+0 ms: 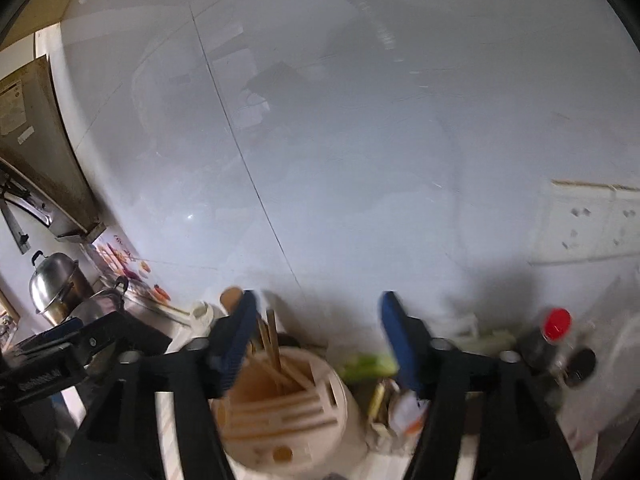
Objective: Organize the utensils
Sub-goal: 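Open both tools and move them back to the cloth, then close the right tool on a dark chopstick while the left tool grasps another dark one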
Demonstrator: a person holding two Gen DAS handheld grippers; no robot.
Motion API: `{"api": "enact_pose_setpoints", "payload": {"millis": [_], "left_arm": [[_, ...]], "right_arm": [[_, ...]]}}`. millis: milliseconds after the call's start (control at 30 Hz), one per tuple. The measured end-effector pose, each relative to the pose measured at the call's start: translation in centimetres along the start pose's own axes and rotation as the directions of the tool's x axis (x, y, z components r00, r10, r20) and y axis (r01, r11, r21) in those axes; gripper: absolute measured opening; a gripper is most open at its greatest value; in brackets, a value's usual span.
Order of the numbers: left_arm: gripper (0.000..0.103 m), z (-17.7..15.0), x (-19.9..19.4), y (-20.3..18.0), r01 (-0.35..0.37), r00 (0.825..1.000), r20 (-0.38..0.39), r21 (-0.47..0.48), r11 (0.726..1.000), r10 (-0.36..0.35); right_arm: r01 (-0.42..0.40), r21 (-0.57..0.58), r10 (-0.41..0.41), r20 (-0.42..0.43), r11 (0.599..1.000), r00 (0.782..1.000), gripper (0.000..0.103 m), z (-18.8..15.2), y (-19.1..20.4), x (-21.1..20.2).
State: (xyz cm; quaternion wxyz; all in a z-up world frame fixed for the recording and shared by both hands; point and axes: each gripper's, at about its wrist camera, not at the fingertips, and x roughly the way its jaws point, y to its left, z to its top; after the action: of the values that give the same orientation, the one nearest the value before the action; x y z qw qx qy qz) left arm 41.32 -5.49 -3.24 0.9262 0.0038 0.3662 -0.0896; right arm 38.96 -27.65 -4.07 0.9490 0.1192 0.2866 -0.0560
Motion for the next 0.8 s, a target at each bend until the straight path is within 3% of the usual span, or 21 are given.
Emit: {"api": "enact_pose_setpoints", "payload": {"millis": [167,333,433,533,600,667,767,800], "left_arm": [[0.103,-4.0,-0.1,-0.2,0.001,0.998,-0.058,0.004,1.000,-0.001],[0.103,-8.4,1.0,-0.8,-0.008,0.991,-0.135,0.035,0.999,0.012],[0.103,-11.6,2.2,-1.2,-0.013,0.979,-0.200,0.064,0.998,0.025],[0.103,-15.5,3.7,-1.4,-0.038,0.962,-0.266,0.108,0.993,0.066],[0.103,-18.1,4.8,-1.4,-0.054,0.943,-0.319,0.134,0.990,0.095],[0.103,-20.3,5.8,-1.3,-0.062,0.923,-0.367,0.154,0.986,0.115],[0.103,-23.4,7.2,-1.1,-0.074,0.893,-0.426,0.188,0.979,0.150],[0.103,-24.1,7.5,-1.0,-0.079,0.885,-0.438,0.195,0.978,0.158]], "right_arm": [[0.062,0.012,-0.061,-0.042,0.998,0.997,0.094,-3.3,-2.2,-3.0],[0.093,0.046,-0.086,-0.126,0.995,0.988,0.096,-7.7,-4.8,-4.3],[0.124,0.041,-0.113,-0.205,0.991,0.972,0.096,-11.3,-5.8,-3.5],[0.139,0.054,-0.114,-0.333,0.989,0.936,0.096,-15.9,-7.2,-2.2],[0.149,0.068,-0.107,-0.421,0.986,0.901,0.093,-19.2,-7.7,-1.1],[0.146,0.084,-0.078,-0.539,0.986,0.839,0.073,-23.0,-8.1,0.8],[0.140,0.117,-0.029,-0.656,0.983,0.754,0.055,-27.5,-8.1,3.3],[0.137,0.118,-0.021,-0.680,0.983,0.733,0.053,-28.7,-7.8,4.0]]}}
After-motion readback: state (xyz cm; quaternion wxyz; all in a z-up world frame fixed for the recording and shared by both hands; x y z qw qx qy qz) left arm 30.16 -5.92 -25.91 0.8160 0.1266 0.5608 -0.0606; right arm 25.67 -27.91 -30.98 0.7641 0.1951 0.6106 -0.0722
